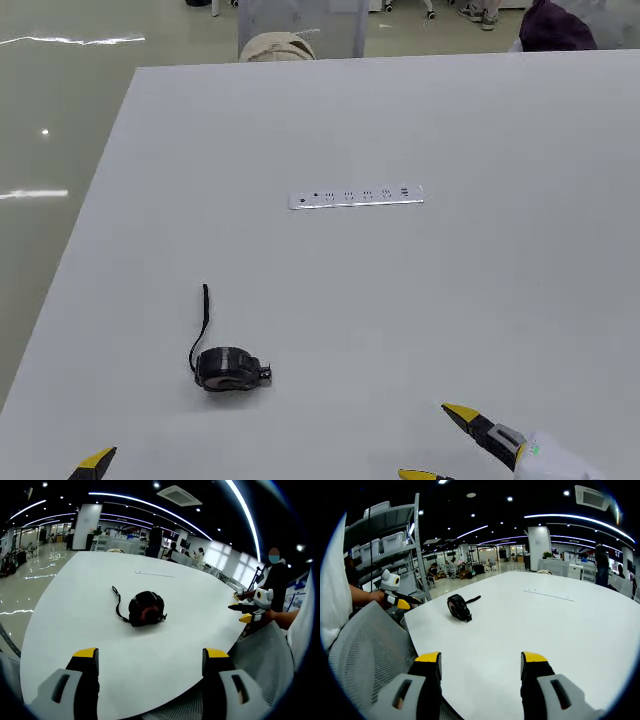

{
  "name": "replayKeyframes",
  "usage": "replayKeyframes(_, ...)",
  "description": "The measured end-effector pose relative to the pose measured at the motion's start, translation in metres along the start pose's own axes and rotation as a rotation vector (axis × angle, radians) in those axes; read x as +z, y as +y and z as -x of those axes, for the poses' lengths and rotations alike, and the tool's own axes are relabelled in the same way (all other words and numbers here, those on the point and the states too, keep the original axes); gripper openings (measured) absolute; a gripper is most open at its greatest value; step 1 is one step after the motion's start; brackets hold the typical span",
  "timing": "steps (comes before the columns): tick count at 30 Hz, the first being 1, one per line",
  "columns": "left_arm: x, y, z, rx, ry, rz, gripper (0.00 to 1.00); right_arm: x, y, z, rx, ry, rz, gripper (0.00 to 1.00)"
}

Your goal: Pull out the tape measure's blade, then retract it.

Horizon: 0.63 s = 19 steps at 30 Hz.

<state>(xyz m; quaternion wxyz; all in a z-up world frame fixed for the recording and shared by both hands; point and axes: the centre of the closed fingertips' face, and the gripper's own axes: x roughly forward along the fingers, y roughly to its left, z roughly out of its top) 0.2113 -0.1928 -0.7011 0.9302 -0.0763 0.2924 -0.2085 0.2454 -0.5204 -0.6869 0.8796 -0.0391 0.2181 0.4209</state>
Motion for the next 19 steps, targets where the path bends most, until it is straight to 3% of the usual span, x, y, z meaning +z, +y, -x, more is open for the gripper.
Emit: replayKeyframes(19, -0.0004, -0.0027, 0.0004, -0.002, -0.003, 0.006, 0.84, 0.0013, 0.0014, 0.0003, 0.001, -0.004, 0.001, 0.64)
